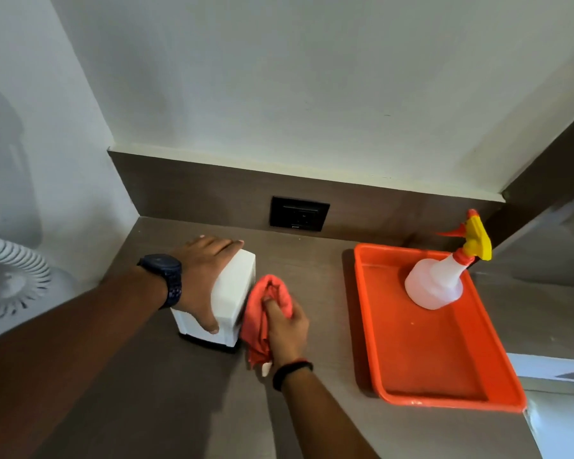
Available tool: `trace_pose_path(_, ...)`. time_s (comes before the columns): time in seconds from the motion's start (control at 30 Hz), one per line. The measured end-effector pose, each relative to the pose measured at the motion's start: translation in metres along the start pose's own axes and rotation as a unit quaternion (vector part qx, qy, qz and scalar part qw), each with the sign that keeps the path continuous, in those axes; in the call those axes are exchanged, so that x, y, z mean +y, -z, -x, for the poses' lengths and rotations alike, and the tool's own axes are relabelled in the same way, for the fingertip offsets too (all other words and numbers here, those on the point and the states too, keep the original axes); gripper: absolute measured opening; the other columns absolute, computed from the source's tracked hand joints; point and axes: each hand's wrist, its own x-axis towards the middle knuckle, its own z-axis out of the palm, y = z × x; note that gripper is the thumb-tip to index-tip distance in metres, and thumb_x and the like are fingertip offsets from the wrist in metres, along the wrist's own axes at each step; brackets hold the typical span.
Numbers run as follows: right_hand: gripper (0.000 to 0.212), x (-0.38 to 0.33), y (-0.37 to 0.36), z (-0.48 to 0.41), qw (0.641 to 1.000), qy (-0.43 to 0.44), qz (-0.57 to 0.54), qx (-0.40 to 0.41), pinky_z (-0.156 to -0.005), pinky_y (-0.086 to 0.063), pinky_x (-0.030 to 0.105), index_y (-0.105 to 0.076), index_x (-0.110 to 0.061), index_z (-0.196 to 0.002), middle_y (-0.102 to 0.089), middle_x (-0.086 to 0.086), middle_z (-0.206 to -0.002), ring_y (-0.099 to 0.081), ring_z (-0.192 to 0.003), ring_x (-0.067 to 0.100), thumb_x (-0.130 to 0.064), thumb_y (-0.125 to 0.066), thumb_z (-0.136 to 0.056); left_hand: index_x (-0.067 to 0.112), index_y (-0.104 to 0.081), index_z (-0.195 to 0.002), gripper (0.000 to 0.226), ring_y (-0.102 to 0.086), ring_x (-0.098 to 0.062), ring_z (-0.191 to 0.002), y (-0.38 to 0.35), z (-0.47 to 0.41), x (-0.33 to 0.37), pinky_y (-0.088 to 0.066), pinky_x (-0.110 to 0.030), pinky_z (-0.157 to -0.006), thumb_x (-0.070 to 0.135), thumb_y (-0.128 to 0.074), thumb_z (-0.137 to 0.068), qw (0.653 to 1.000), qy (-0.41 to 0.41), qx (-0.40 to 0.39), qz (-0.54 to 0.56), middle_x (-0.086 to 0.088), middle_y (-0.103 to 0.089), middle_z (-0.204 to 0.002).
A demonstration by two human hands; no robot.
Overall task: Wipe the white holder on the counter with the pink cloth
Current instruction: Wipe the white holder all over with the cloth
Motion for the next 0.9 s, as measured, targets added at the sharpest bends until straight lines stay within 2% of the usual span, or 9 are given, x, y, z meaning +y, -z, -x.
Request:
trace_pose_path(0.07, 0.015, 0.013, -0.015, 0.006, 0.999, -0.028, 0.006, -0.035, -0.085, -0.059, 0.03, -0.075, -0.027, -0.095, -0.078, 0.0, -0.1, -0.072, -0.093, 0.014, -0.019, -0.064, -0.088, 0.02, -0.009, -0.143, 0.146, -0.031, -0.024, -0.128, -0.007, 0.001, -0.001, -0.028, -0.039, -0.108, 0.078, -0.065, -0.021, 0.999, 0.0, 0.037, 0.003, -0.003, -0.032, -0.147)
trace_pose_path(0.13, 0.026, 0.027, -0.026, 0.016, 0.999, -0.046, -0.005, -0.025, -0.098, -0.056, 0.043, -0.071, -0.034, -0.109, -0.076, -0.004, -0.113, -0.07, -0.107, 0.017, -0.041, -0.063, -0.085, 0.023, -0.012, -0.141, 0.143, -0.035, -0.025, -0.124, -0.011, 0.001, -0.004, -0.036, -0.04, -0.103, 0.078, -0.065, -0.02, 0.999, 0.001, 0.05, 0.014, -0.001, -0.036, -0.143)
trace_pose_path(0.2, 0.057, 0.032, -0.033, 0.026, 0.999, -0.038, -0.027, -0.004, -0.101, -0.054, 0.046, -0.067, -0.037, -0.117, -0.073, -0.007, -0.12, -0.068, -0.113, 0.015, -0.07, -0.064, -0.07, 0.023, -0.014, -0.139, 0.141, -0.037, -0.025, -0.122, -0.013, 0.0, -0.004, -0.038, -0.041, -0.101, 0.078, -0.066, -0.021, 0.998, -0.003, 0.059, 0.014, -0.001, -0.038, -0.141)
trace_pose_path(0.27, 0.072, 0.029, -0.041, 0.026, 0.999, -0.006, -0.031, 0.007, -0.101, -0.054, 0.046, -0.066, -0.037, -0.118, -0.072, -0.008, -0.121, -0.067, -0.114, 0.014, -0.083, -0.06, -0.063, 0.022, -0.017, -0.138, 0.139, -0.039, -0.024, -0.12, -0.013, -0.001, -0.003, -0.038, -0.04, -0.102, 0.077, -0.067, -0.021, 0.998, -0.008, 0.066, 0.015, -0.001, -0.04, -0.139)
trace_pose_path(0.43, 0.068, 0.002, -0.056, -0.005, 0.999, 0.039, 0.007, 0.022, -0.103, -0.051, 0.053, -0.068, -0.02, -0.116, -0.071, 0.011, -0.12, -0.066, -0.115, 0.028, -0.072, -0.051, -0.075, 0.023, -0.018, -0.137, 0.136, -0.038, -0.022, -0.12, -0.013, 0.001, -0.002, -0.031, -0.039, -0.105, 0.077, -0.066, -0.021, 0.997, -0.001, 0.078, 0.019, 0.001, -0.041, -0.138)
trace_pose_path(0.5, 0.064, 0.0, -0.057, -0.013, 0.999, 0.032, 0.022, 0.022, -0.104, -0.05, 0.051, -0.069, -0.018, -0.116, -0.072, 0.01, -0.119, -0.066, -0.115, 0.028, -0.067, -0.048, -0.08, 0.025, -0.012, -0.138, 0.137, -0.034, -0.022, -0.124, -0.013, 0.002, 0.0, -0.027, -0.04, -0.107, 0.077, -0.065, -0.022, 0.997, 0.004, 0.071, 0.018, 0.001, -0.037, -0.141)
trace_pose_path(0.67, 0.041, 0.014, -0.052, 0.008, 0.999, -0.009, 0.021, 0.031, -0.102, -0.05, 0.051, -0.068, -0.031, -0.114, -0.074, 0.001, -0.114, -0.067, -0.11, 0.023, -0.057, -0.044, -0.092, 0.025, -0.01, -0.139, 0.137, -0.032, -0.023, -0.126, -0.01, 0.002, 0.001, -0.026, -0.04, -0.109, 0.074, -0.065, -0.024, 0.998, 0.003, 0.06, 0.015, 0.001, -0.035, -0.142)
trace_pose_path(0.8, 0.039, 0.014, -0.052, 0.022, 1.0, 0.018, -0.005, 0.02, -0.103, -0.052, 0.046, -0.065, -0.035, -0.12, -0.07, -0.003, -0.122, -0.065, -0.115, 0.017, -0.058, -0.05, -0.091, 0.021, -0.013, -0.141, 0.137, -0.032, -0.023, -0.127, -0.01, 0.001, 0.001, -0.024, -0.042, -0.112, 0.077, -0.064, -0.027, 0.998, -0.009, 0.056, 0.016, -0.001, -0.034, -0.143)
trace_pose_path(0.9, 0.024, -0.004, -0.057, 0.009, 0.997, 0.069, 0.024, 0.019, -0.101, -0.047, 0.03, -0.06, -0.052, -0.102, -0.065, -0.019, -0.114, -0.061, -0.11, 0.005, -0.06, -0.048, -0.083, 0.021, -0.018, -0.141, 0.133, -0.034, -0.02, -0.126, -0.009, 0.0, 0.001, -0.026, -0.042, -0.11, 0.077, -0.064, -0.029, 0.998, -0.011, 0.054, 0.008, 0.001, -0.035, -0.141)
